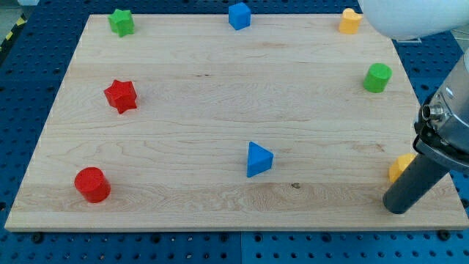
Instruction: Move the yellow hexagon into blue triangle
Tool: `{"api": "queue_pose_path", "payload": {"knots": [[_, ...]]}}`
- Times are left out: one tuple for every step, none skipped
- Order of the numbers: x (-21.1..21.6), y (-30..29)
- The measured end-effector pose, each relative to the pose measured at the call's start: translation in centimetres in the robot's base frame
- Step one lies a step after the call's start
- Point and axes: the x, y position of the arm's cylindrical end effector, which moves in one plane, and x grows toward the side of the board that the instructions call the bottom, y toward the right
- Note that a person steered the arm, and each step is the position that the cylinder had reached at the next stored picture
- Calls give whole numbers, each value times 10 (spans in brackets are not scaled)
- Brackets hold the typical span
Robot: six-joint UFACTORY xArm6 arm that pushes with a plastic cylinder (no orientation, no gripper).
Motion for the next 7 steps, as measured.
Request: {"api": "queue_pose_path", "payload": {"knots": [[4,13],[5,24],[-15,49],[-15,78],[-35,77],[-43,54],[-43,39]]}}
